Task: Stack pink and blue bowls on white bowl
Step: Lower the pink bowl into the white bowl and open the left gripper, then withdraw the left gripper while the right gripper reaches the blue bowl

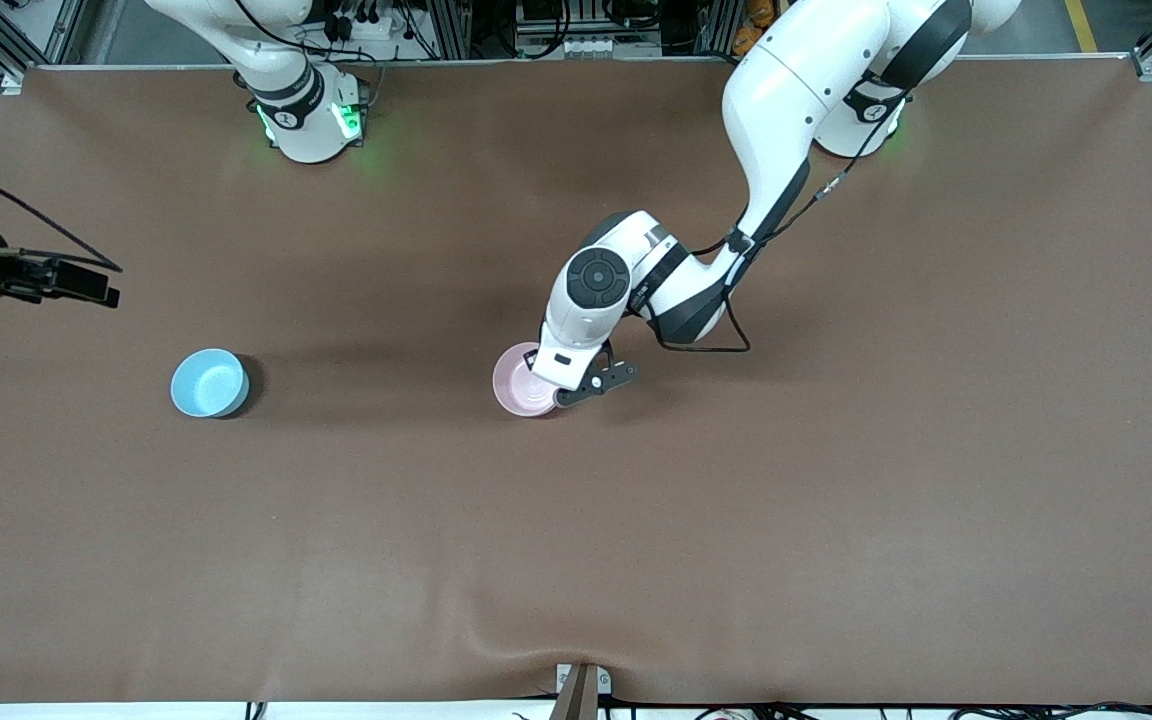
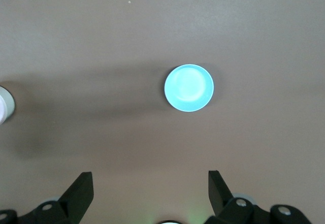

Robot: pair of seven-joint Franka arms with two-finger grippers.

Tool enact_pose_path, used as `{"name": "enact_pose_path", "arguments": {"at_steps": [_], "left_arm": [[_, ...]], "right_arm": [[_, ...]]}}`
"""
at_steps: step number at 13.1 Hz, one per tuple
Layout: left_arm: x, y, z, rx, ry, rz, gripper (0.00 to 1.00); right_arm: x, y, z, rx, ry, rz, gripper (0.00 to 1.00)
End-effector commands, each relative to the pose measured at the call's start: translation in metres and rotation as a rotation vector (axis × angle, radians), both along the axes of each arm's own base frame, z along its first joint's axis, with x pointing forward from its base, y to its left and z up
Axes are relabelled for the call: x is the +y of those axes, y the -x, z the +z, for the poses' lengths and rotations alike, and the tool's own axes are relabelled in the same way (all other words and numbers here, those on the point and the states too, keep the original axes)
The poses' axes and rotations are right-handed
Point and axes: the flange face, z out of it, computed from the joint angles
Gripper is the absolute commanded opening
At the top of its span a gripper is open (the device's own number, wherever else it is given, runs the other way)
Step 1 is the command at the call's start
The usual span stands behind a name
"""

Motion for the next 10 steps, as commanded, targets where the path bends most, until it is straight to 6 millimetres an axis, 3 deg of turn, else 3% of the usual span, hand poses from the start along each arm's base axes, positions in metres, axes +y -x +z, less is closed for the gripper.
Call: {"name": "enact_pose_path", "arguments": {"at_steps": [1,3,5,7,10], "left_arm": [[0.003,-0.015,0.031,-0.052,0.008,0.039,1.00],[0.035,-0.041,0.082,-0.083,-0.005,0.081,1.00],[0.083,-0.060,0.149,-0.074,-0.046,0.119,1.00],[0.134,-0.069,0.208,-0.066,-0.086,0.113,1.00],[0.213,-0.074,0.276,-0.026,-0.146,0.163,1.00]], "right_arm": [[-0.040,-0.018,-0.041,0.010,-0.054,0.094,1.00],[-0.076,-0.034,-0.089,0.008,-0.063,0.070,1.00],[-0.108,-0.041,-0.148,0.024,-0.084,0.075,1.00],[-0.117,-0.038,-0.195,0.030,-0.077,0.077,1.00],[-0.140,-0.012,-0.253,0.077,-0.114,0.078,1.00]]}}
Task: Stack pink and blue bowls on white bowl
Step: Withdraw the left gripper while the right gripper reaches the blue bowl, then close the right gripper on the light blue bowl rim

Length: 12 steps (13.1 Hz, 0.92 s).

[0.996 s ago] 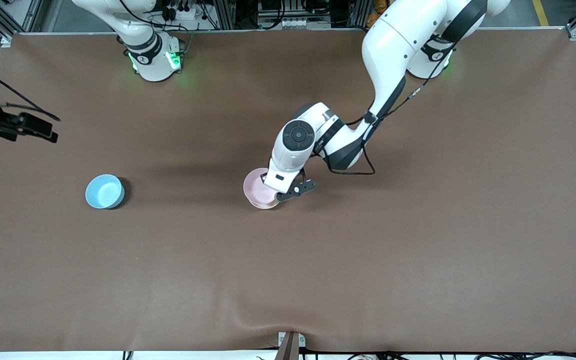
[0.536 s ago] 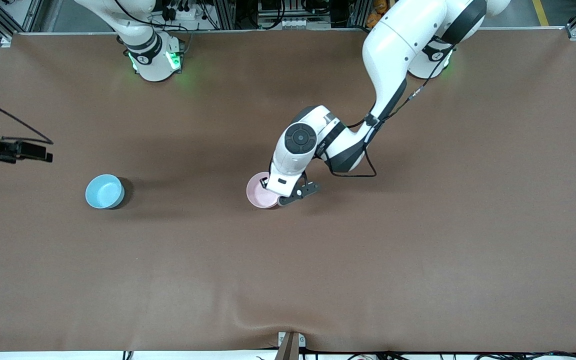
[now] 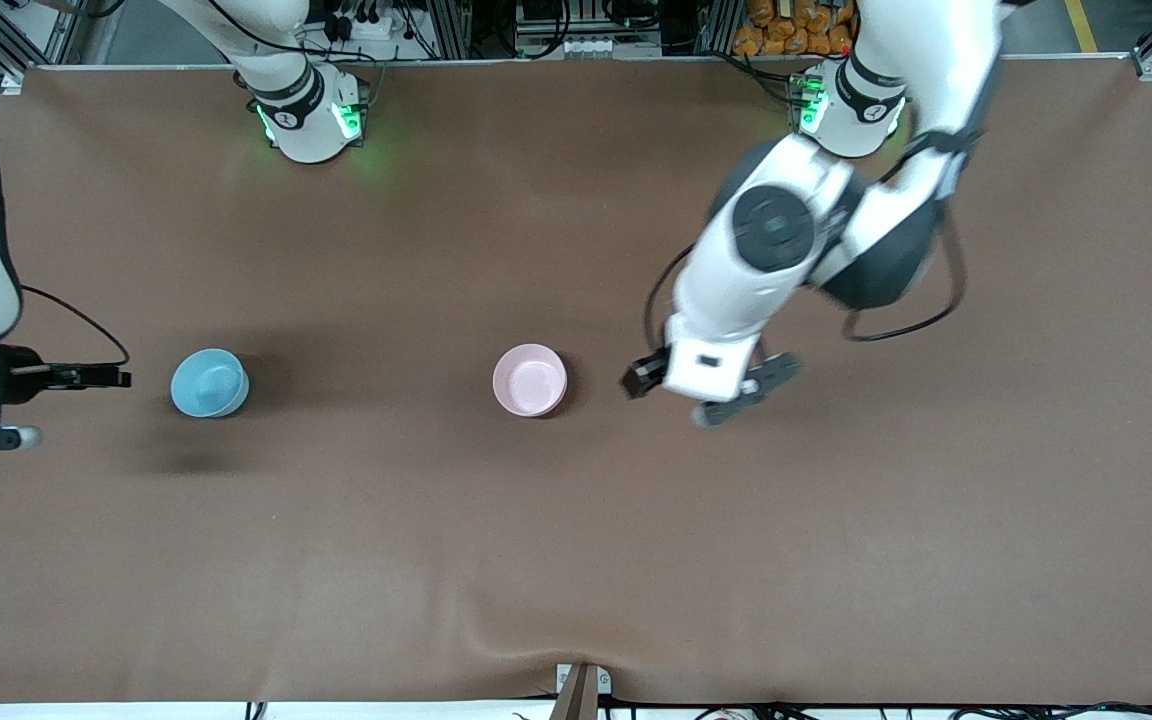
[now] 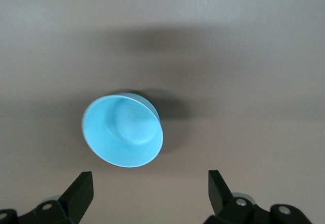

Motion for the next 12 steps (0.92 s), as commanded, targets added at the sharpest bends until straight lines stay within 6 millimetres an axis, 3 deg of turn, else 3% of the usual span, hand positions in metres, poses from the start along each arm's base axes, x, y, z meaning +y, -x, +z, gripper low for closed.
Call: {"name": "enact_pose_path", "arguments": {"at_steps": [1,5,7,9,12], "left_arm": [[0.066,0.007,0.046,0.023,-0.063,-0.013,1.00],[0.175,0.001,0.095,0.055,-0.086,-0.100,1.00],[0.223,0.004,0.116,0.051,-0.086,-0.125,1.00],[0.262,0.012,0.131,0.059,-0.082,-0.183,1.00],[0.305,0.035,0.139,0.064,-0.090,-0.235,1.00]], "right_arm": [[-0.016,0.024,-0.036,-0.047,-0.022,0.050,1.00],[-0.028,0.037,-0.063,-0.116,0.004,0.005,0.91],[-0.022,0.044,-0.073,-0.128,-0.014,-0.055,0.89],[-0.012,0.053,-0.081,-0.133,-0.017,-0.058,0.86],[-0.007,0.056,-0.085,-0.127,-0.019,-0.056,0.66]]}}
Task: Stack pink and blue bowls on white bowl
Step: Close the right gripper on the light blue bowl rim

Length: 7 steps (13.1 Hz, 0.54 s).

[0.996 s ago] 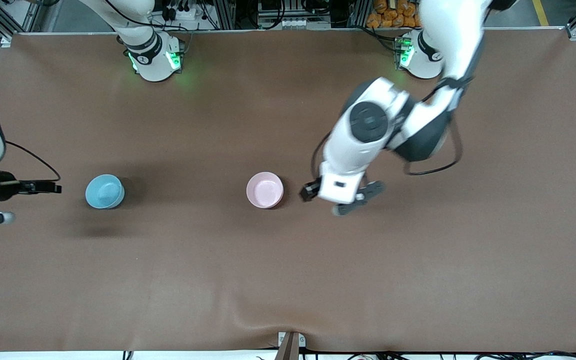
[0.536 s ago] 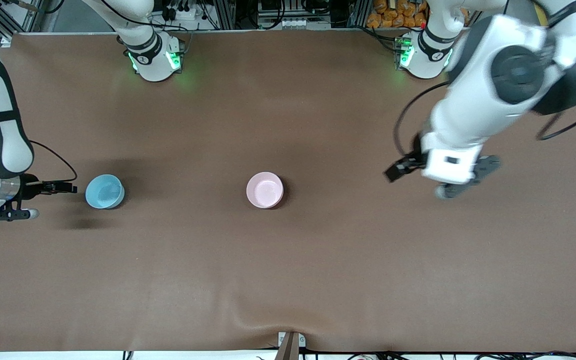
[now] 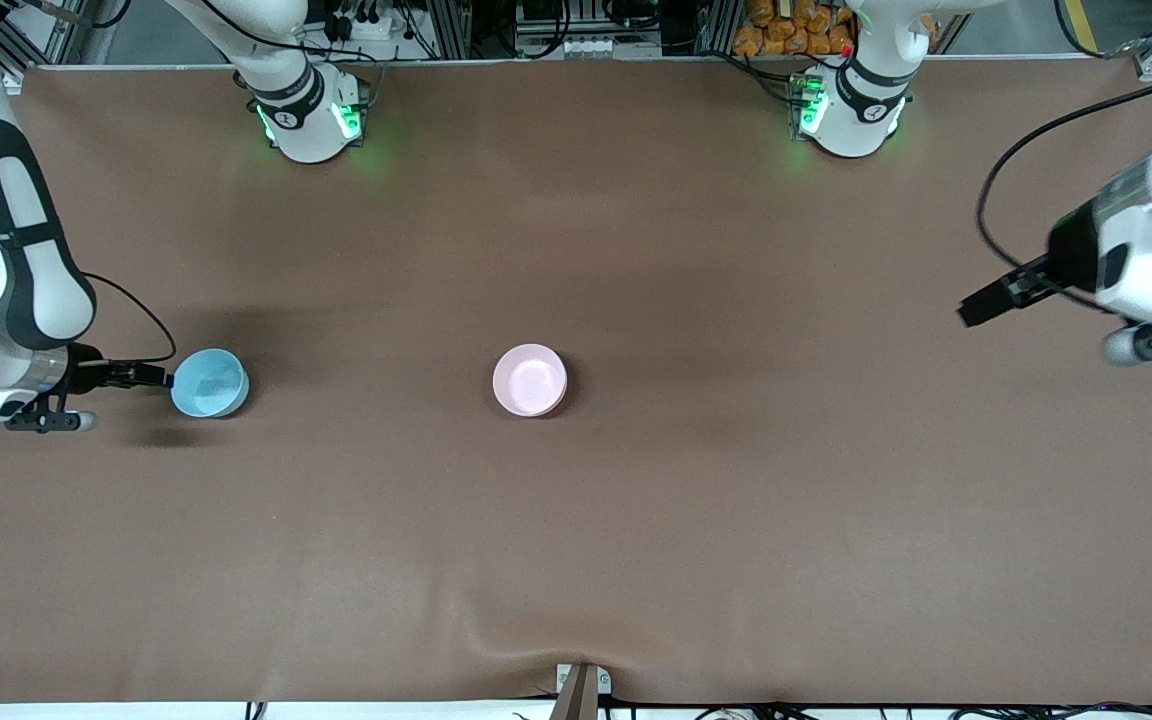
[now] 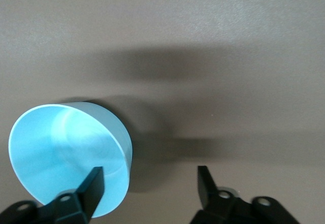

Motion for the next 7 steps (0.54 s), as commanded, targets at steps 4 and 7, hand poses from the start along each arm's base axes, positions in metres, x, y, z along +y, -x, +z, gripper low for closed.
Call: {"name": "enact_pose_path", "arguments": {"at_steps": [4,7], "left_arm": [[0.045,0.043,0.014,-0.014,-0.016,-0.139,1.00],[0.048,0.041,0.026,-0.041,-0.022,-0.196,1.00]], "right_arm": [[0.025,0.025,-0.004,-0.035,0.023,-0.076,0.42],[0.030,0.023,-0.003,-0.022,0.025,-0.105,0.10]]}}
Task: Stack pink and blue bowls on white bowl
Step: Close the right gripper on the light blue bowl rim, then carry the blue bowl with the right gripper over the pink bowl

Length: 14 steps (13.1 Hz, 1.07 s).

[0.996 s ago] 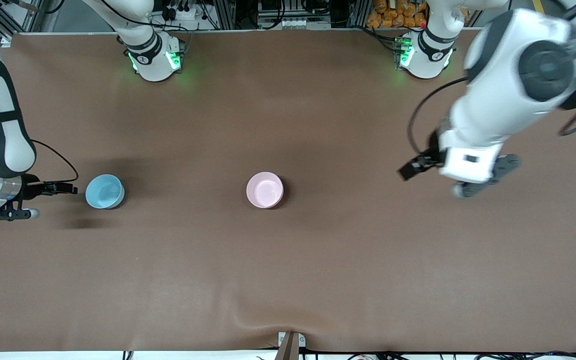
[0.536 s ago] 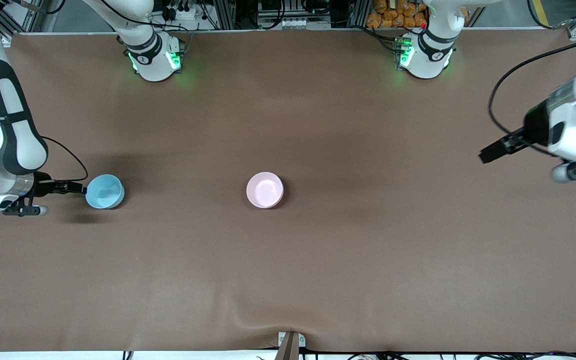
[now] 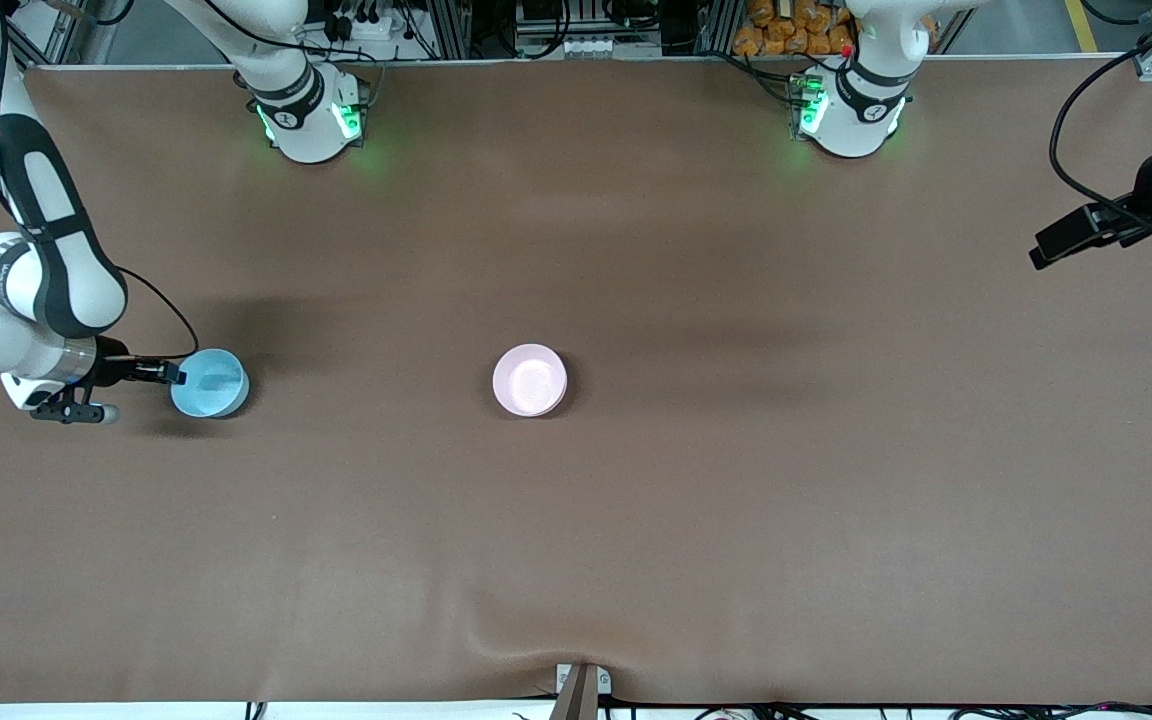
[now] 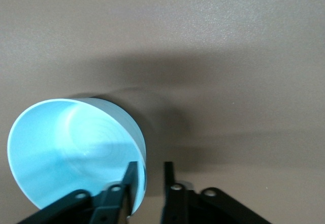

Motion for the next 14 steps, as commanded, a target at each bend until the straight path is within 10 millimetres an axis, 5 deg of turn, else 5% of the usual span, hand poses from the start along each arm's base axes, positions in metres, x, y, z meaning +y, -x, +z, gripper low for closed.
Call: {"name": "enact_pose_path", "arguments": {"at_steps": [1,5,11,14], "left_arm": [[0.001,0.003,0.009,-0.028,-0.011,-0.031,1.00],[0.001,0.009,0.011,-0.019,0.006,-0.050,1.00],[-0.005,0.017,0.012,-0.019,0.002,-0.069,1.00],[-0.004,0.016,0.008,-0.008,0.003,-0.070,1.00]], "right_arm": [[0.012,0.007,0.011,-0.006,0.004,-0.041,0.00],[0.015,0.008,0.012,0.004,-0.001,-0.038,0.00],[0.037,-0.003,0.053,0.070,-0.115,-0.063,0.00],[0.113,-0.014,0.091,0.089,-0.168,-0.107,0.00]]}}
